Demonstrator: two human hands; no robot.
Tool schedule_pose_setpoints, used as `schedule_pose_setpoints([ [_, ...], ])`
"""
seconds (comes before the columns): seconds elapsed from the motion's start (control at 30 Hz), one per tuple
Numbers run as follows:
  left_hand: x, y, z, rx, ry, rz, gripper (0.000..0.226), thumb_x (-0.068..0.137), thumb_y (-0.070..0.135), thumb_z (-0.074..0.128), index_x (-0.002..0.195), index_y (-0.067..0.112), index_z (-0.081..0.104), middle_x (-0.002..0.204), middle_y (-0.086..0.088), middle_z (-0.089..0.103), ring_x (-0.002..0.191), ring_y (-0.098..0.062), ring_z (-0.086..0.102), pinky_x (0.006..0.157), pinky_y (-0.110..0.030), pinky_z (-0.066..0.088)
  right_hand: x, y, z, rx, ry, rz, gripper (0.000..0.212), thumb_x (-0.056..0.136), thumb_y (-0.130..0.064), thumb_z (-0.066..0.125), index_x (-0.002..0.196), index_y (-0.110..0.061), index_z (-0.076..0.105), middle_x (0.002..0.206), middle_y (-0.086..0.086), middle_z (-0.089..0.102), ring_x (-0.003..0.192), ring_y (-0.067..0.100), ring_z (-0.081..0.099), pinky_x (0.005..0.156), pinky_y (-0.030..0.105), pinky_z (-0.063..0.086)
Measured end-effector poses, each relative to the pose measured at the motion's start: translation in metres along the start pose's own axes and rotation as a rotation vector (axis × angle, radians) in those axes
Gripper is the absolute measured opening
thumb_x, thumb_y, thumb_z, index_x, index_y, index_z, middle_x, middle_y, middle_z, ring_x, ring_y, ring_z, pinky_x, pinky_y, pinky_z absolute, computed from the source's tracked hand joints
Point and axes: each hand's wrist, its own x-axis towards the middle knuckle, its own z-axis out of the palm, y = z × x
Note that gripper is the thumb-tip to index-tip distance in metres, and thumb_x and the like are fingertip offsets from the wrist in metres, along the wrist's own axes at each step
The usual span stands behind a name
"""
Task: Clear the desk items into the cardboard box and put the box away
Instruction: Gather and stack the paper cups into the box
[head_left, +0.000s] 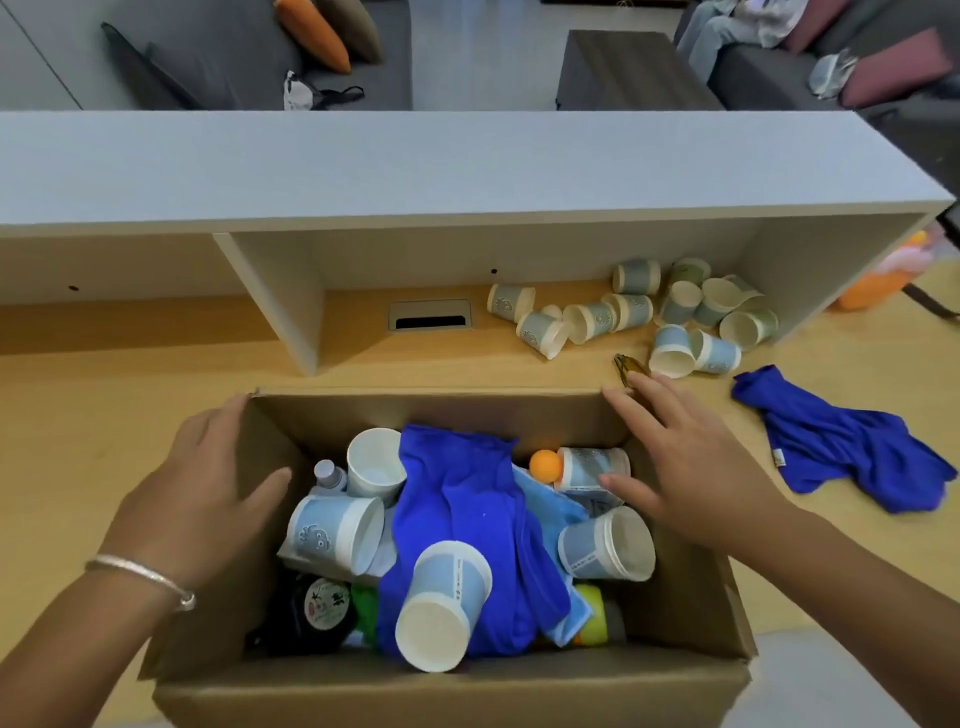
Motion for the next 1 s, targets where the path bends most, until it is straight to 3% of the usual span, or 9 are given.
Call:
schedule_pose_setpoints([
  [0.13, 0.008, -0.004, 0.008, 0.054, 0.026, 0.02, 0.077, 0.084, 0.03, 0.065, 0.147, 0.014, 0.024, 0.144, -0.014, 0.04, 0.116, -0.041, 0.053, 0.083, -0.051, 0.051, -0.003, 0.003, 0.005, -0.026, 0.008, 0.003, 0.088, 0.08, -0.075, 0.037, 0.152, -0.03, 0.013, 0.159, 0.003, 0.018, 0.148, 0.022, 0.009, 0.114, 0.039, 0.019],
  [0.37, -0.002, 0.036, 0.022, 0.059, 0.026, 0.087, 0.077, 0.08, 0.023, 0.071, 0.144, 0.007, 0.032, 0.136, -0.019, 0.047, 0.108, -0.045, 0.057, 0.074, -0.048, 0.05, -0.019, 0.042, 0.005, 0.041, 0.023, 0.045, 0.085, 0.08, -0.073, 0.035, 0.151, -0.03, 0.018, 0.159, 0.002, 0.02, 0.147, 0.02, 0.01, 0.112, 0.037, 0.019],
  [0.63, -0.03, 0.117, 0.067, 0.052, 0.0, 0.006, 0.088, 0.075, 0.042, 0.062, 0.148, 0.017, 0.021, 0.134, -0.018, 0.044, 0.1, -0.046, 0.055, 0.076, -0.054, 0.05, -0.045, 0.146, 0.009, 0.117, 0.038, -0.015, 0.081, 0.082, -0.076, 0.031, 0.151, -0.035, 0.02, 0.159, -0.004, 0.019, 0.147, 0.015, 0.006, 0.114, 0.036, 0.018],
  [0.73, -0.046, 0.131, 0.092, -0.009, 0.012, -0.028, 0.094, 0.074, 0.051, 0.058, 0.152, 0.033, 0.01, 0.146, -0.01, 0.036, 0.114, -0.042, 0.049, 0.086, -0.056, 0.047, -0.052, 0.187, 0.007, 0.173, 0.044, -0.064, 0.082, 0.08, -0.078, 0.03, 0.151, -0.038, 0.017, 0.16, -0.007, 0.014, 0.148, 0.013, 0.001, 0.115, 0.035, 0.016],
  [0.8, -0.041, 0.097, 0.118, -0.012, 0.015, -0.021, 0.1, 0.067, 0.066, 0.058, 0.151, 0.04, 0.009, 0.153, 0.002, 0.027, 0.132, -0.034, 0.038, 0.099, -0.057, 0.04, -0.055, 0.212, 0.003, 0.269, 0.026, -0.093, 0.082, 0.08, -0.076, 0.039, 0.15, -0.04, 0.017, 0.159, -0.012, 0.011, 0.146, 0.008, 0.001, 0.115, 0.032, 0.014],
  [0.9, -0.022, 0.053, 0.126, 0.107, 0.191, -0.005, 0.113, 0.057, 0.081, 0.058, 0.151, 0.039, 0.011, 0.157, 0.01, 0.02, 0.141, -0.024, 0.029, 0.105, -0.061, 0.035, -0.05, 0.254, -0.002, 0.482, 0.078, -0.081, 0.072, 0.084, -0.062, 0.054, 0.147, -0.036, 0.03, 0.154, -0.014, 0.025, 0.143, 0.005, 0.017, 0.115, 0.033, 0.023],
  [0.93, -0.023, 0.076, 0.115, 0.108, 0.202, 0.025, 0.112, 0.059, 0.08, 0.059, 0.152, 0.037, 0.013, 0.156, 0.007, 0.024, 0.14, -0.023, 0.031, 0.105, -0.059, 0.037, -0.045, 0.27, -0.001, 0.522, 0.112, -0.056, 0.068, 0.086, -0.059, 0.054, 0.146, -0.033, 0.035, 0.152, -0.012, 0.031, 0.141, 0.006, 0.024, 0.114, 0.034, 0.026],
  [1.0, -0.032, 0.184, 0.086, 0.17, 0.155, 0.087, 0.096, 0.07, 0.065, 0.065, 0.15, 0.034, 0.022, 0.148, -0.004, 0.037, 0.133, -0.027, 0.039, 0.102, -0.054, 0.041, -0.033, 0.299, 0.003, 0.523, 0.139, 0.004, 0.064, 0.088, -0.053, 0.052, 0.145, -0.026, 0.039, 0.149, -0.006, 0.038, 0.138, 0.011, 0.032, 0.112, 0.033, 0.028],
])
